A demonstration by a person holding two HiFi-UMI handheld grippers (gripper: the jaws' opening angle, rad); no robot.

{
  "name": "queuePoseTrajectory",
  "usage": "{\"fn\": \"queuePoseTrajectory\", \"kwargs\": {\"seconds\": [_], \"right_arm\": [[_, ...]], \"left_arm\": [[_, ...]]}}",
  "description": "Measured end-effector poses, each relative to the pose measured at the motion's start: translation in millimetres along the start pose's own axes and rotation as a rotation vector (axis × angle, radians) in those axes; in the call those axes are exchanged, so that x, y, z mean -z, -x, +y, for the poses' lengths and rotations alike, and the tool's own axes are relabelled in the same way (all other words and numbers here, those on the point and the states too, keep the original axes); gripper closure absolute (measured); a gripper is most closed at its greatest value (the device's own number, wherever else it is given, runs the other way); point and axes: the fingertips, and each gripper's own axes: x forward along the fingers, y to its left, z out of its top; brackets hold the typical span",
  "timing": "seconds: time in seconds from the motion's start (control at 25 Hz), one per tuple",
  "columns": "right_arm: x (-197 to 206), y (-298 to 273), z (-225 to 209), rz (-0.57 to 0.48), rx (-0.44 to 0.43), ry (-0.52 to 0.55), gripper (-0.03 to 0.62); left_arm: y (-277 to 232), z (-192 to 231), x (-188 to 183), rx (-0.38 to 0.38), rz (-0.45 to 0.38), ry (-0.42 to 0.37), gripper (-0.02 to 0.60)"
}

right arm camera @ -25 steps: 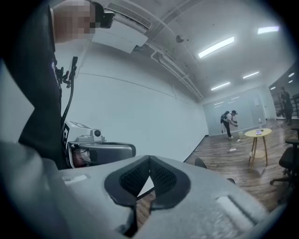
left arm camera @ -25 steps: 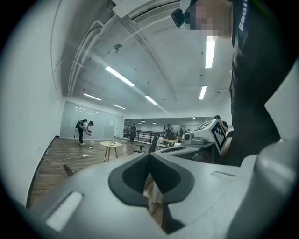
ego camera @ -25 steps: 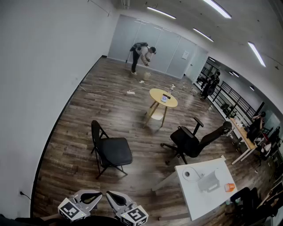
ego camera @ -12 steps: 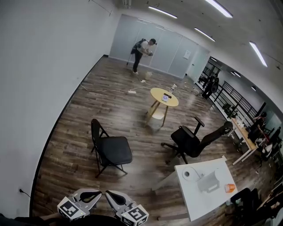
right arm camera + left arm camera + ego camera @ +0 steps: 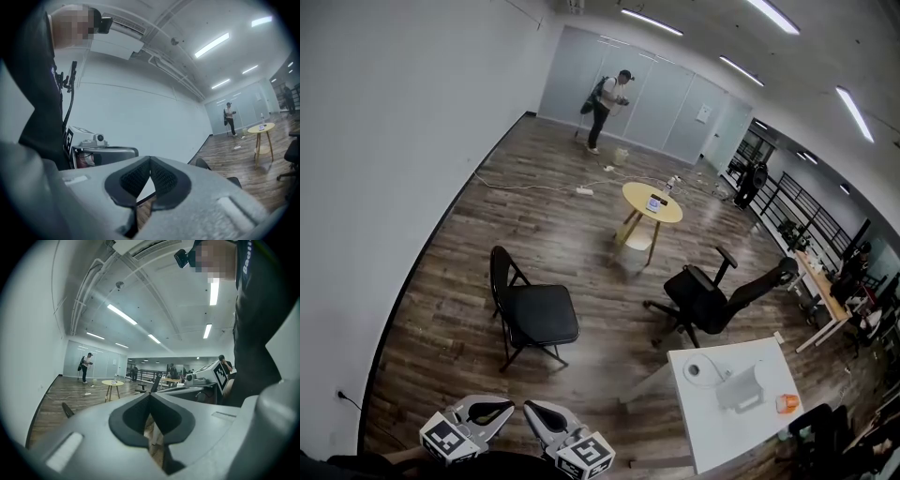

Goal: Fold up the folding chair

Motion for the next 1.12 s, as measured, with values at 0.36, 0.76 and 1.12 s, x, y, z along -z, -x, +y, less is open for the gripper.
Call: {"fn": "queuePoseTrajectory", "kwargs": {"seconds": [0.36,0.76,1.12], "right_arm": [[9.0,24.5,-31.2,0.007,0.005,-0.018,0.592],[6.7,31.4,-42.3,0.015,0.011,-0.037,0.592],[16.6,-8.7,-78.8,0.056,0.082,-0.036,0.592]], "left_arm": [[-27.9,-14.2,-3.1,-0.024,0.009,-0.013,0.581],[-39.8,-11.5,-1.7,-0.023,0.018,-0.011,0.580],[-54.8,47.9,0.7,0.013,0.006,0.030,0.580]]}}
